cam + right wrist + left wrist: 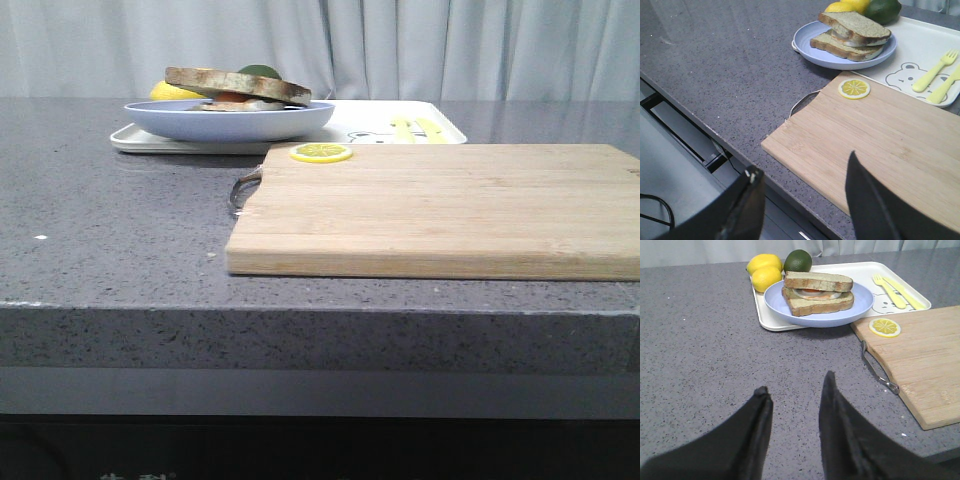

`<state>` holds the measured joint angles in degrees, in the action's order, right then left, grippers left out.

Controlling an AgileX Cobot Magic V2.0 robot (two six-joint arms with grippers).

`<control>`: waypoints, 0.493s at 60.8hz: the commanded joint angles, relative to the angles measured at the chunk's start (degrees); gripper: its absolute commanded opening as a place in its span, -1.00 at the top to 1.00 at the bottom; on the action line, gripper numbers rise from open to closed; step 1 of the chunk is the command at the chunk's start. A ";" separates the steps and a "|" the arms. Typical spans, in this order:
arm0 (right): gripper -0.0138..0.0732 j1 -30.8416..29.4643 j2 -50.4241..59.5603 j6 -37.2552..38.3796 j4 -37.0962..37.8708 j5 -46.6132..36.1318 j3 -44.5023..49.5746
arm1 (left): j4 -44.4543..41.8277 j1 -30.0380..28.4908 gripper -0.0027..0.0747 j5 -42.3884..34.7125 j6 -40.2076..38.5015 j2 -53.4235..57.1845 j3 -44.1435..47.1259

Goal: Place bread and move sandwich to tray

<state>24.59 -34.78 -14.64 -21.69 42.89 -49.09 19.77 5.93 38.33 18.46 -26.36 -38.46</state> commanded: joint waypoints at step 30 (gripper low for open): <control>0.84 -0.27 -0.07 -0.82 -1.25 -2.96 -1.47 | -1.61 0.48 0.98 -6.21 0.04 -0.28 -1.57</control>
<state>24.59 -34.78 -14.64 -21.72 43.33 -49.09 17.41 5.93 36.75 18.46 -26.36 -38.46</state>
